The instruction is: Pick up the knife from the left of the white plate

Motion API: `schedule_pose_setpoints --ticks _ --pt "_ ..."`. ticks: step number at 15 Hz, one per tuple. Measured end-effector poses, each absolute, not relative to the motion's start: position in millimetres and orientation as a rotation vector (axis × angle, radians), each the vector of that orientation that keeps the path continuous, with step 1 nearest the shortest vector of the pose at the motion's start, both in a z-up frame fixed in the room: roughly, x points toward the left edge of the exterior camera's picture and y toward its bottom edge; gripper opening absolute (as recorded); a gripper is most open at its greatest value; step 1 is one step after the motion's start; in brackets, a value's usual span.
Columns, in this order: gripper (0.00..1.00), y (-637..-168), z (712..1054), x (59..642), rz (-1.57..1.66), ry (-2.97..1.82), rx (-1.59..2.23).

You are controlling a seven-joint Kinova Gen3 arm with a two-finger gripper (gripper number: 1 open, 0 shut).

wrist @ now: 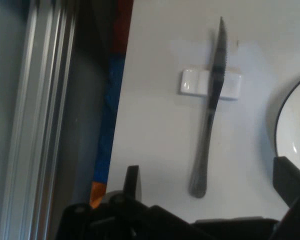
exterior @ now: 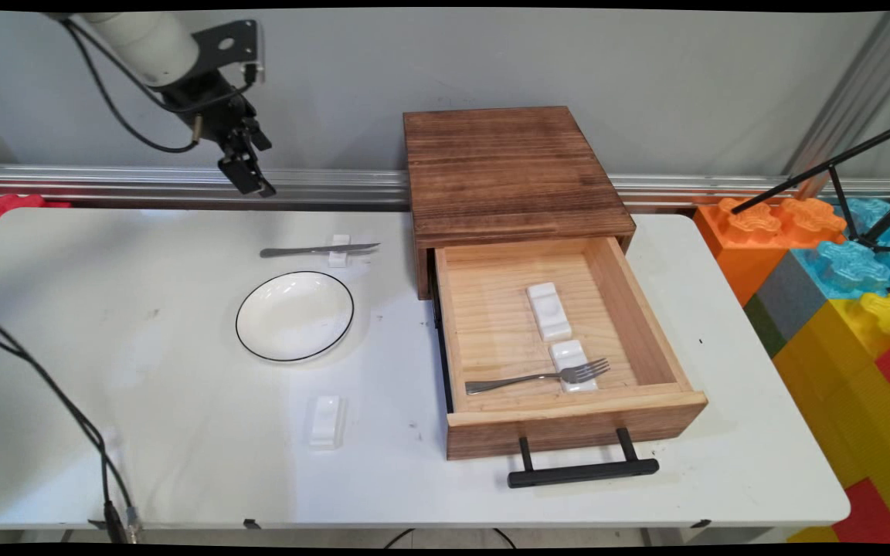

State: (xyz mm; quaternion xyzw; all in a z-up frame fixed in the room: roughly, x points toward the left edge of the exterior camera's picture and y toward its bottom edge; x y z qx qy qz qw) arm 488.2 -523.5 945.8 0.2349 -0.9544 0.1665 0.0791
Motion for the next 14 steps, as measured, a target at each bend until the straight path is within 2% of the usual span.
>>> schedule_pose_setpoints --ticks 14 --pt "1.0 -589.3 862.9 506.2 0.247 -2.887 0.524"
